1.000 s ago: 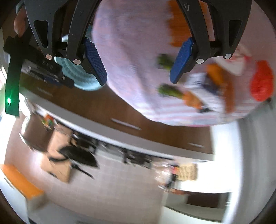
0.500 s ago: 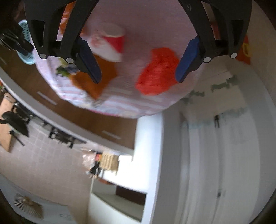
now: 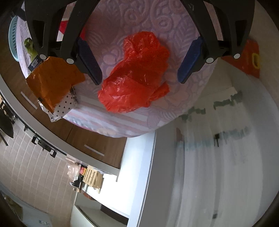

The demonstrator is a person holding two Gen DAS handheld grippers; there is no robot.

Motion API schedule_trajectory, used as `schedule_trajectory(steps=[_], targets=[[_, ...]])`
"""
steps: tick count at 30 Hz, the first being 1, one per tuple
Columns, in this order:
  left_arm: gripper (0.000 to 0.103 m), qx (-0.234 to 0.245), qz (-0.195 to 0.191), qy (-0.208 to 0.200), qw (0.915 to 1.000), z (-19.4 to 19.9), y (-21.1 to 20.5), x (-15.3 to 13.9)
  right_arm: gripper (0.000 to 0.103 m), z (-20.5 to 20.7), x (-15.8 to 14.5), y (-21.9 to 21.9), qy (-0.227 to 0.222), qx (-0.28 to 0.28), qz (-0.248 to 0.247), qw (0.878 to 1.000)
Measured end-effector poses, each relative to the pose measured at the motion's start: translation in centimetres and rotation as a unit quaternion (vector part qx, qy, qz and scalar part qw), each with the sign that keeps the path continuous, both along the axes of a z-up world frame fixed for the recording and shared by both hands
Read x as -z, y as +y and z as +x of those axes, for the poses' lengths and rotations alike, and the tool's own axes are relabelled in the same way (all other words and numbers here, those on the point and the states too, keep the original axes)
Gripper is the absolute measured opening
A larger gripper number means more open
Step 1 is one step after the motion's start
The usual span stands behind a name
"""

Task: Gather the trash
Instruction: 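Grasp the red plastic bag with the left tool while the right tool grasps the orange wrapper, then carry the bag and wrapper to the basket and release both inside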

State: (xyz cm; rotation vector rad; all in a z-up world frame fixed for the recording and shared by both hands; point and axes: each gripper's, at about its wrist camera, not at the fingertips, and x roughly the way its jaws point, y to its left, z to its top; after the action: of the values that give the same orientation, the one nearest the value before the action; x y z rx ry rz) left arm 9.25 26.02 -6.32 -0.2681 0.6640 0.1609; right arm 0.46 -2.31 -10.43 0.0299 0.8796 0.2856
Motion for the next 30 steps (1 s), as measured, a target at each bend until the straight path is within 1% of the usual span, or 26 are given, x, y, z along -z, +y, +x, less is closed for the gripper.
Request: schedule_trajectory(steps=[1,3,4,7,8,9,10,11,12,13,14,15,16,17,18,19,21,22,23,26,30], targets=[[0.086,0.005,-0.002,-0.001,1.0000,0.0,0.0,0.0,0.066,0.0,0.1,0.2,0.002,-0.003,0.000,1.000],[0.086,0.018,-0.004,0.012,0.9998,0.3,-0.3,0.4,0.073,-0.1,0.2,0.8,0.005,-0.009,0.000,1.000],[0.086,0.025,-0.001,0.019,0.9995,0.5,-0.5,0.6,0.075,-0.2,0.2,1.1,0.003,-0.006,-0.005,1.000],[0.085,0.027,0.022,0.024,0.9991,0.6,-1.2,0.8,0.081,-0.1,0.5,1.6,0.005,-0.002,-0.018,1.000],[0.080,0.025,0.026,0.022,0.9991,0.6,-1.3,0.8,0.082,0.1,0.6,1.8,0.009,-0.001,-0.020,1.000],[0.071,0.024,0.028,0.024,0.9990,0.6,-1.4,0.9,0.082,0.3,1.0,2.0,0.016,0.001,-0.023,1.000],[0.066,0.024,0.029,0.031,0.9988,0.8,-1.5,1.1,0.082,0.5,1.2,2.1,0.021,0.002,-0.022,1.000],[0.052,0.025,0.029,0.038,0.9985,1.0,-1.5,1.3,0.082,0.6,1.4,2.1,0.024,0.004,-0.020,1.000],[0.047,0.029,0.026,0.041,0.9984,1.0,-1.5,1.4,0.082,0.6,1.5,2.2,0.021,0.006,-0.021,1.000],[0.047,0.031,0.025,0.041,0.9984,1.0,-1.4,1.5,0.082,0.5,1.4,2.4,0.020,0.007,-0.025,0.999],[0.042,0.031,0.026,0.038,0.9984,0.9,-1.5,1.4,0.081,0.5,1.5,2.5,0.019,0.007,-0.029,0.999],[0.037,0.034,0.024,0.037,0.9984,0.9,-1.5,1.4,0.076,0.4,1.5,2.6,0.016,0.007,-0.032,0.999],[0.036,0.037,0.024,0.037,0.9984,0.9,-1.6,1.4,0.071,0.4,1.5,2.6,0.015,0.007,-0.032,0.999],[0.034,0.036,0.028,0.036,0.9983,0.9,-1.7,1.4,0.060,0.3,1.5,2.7,0.012,0.007,-0.035,0.999],[0.031,0.034,0.031,0.034,0.9984,0.8,-1.8,1.3,0.051,0.2,1.4,2.8,0.011,0.003,-0.037,0.999],[0.030,0.033,0.033,0.031,0.9984,0.7,-1.9,1.2,0.047,0.2,1.3,2.9,0.011,0.000,-0.037,0.999],[0.028,0.030,0.036,0.020,0.9987,0.4,-2.0,0.9,0.033,0.0,1.2,3.0,0.009,-0.006,-0.038,0.999],[0.028,0.027,0.035,0.014,0.9989,0.1,-2.1,0.7,0.025,-0.1,1.1,2.9,0.008,-0.007,-0.039,0.999],[0.027,0.025,0.034,0.009,0.9991,-0.2,-2.1,0.5,0.010,-0.1,1.1,2.9,0.008,-0.009,-0.038,0.999],[0.027,0.021,0.027,-0.006,0.9994,-1.5,-2.3,-0.3,0.008,0.0,0.9,2.2,0.007,-0.008,-0.035,0.999],[0.027,0.025,0.035,-0.036,0.9984,-3.4,-3.4,-2.6,0.007,0.1,0.0,0.6,-0.009,-0.001,-0.019,1.000]])
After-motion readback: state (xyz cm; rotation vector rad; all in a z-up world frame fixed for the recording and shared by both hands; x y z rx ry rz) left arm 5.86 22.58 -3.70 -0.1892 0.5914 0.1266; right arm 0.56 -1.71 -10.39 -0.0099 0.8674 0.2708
